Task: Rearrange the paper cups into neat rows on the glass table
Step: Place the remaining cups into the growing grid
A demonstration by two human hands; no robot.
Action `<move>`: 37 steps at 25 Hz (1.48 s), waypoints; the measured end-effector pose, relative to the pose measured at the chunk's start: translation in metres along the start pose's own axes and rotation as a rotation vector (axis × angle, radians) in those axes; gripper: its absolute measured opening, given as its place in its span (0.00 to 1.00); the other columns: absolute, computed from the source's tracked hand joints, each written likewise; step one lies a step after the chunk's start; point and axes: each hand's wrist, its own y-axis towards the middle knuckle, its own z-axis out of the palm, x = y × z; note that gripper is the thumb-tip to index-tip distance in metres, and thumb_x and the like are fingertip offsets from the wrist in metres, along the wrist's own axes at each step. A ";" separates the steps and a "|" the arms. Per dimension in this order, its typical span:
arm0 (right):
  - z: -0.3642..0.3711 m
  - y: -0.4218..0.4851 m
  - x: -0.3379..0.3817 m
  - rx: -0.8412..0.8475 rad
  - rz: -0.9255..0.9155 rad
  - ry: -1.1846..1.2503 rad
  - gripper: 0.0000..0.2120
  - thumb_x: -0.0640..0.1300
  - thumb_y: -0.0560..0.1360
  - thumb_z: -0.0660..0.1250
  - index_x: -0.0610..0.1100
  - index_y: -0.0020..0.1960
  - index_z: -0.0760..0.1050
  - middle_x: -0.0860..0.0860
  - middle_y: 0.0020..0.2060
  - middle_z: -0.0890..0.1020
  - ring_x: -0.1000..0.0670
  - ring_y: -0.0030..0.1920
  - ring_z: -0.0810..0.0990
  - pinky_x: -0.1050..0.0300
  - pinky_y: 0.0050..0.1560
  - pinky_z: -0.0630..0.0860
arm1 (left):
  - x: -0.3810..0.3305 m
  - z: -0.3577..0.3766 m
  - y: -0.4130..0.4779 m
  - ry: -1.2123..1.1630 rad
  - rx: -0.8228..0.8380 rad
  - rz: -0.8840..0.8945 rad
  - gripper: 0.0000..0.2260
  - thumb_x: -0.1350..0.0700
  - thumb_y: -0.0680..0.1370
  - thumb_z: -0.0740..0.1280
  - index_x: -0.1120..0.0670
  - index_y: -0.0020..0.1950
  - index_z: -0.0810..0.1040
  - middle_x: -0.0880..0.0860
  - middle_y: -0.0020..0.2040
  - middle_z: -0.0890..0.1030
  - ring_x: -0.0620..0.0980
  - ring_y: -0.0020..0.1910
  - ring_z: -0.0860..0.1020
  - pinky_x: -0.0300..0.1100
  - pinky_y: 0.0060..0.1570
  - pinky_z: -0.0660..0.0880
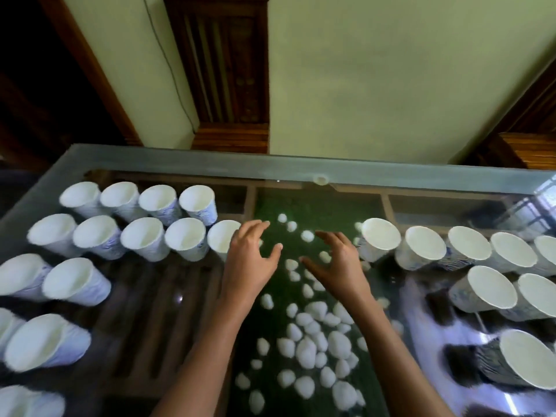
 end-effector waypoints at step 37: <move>0.027 -0.042 0.022 -0.057 0.160 0.100 0.39 0.50 0.64 0.76 0.46 0.70 0.62 0.49 0.65 0.68 0.50 0.64 0.67 0.62 0.60 0.63 | 0.068 -0.039 -0.002 0.134 0.065 -0.140 0.10 0.63 0.67 0.73 0.65 0.46 0.81 0.61 0.54 0.71 0.60 0.53 0.73 0.44 0.55 0.68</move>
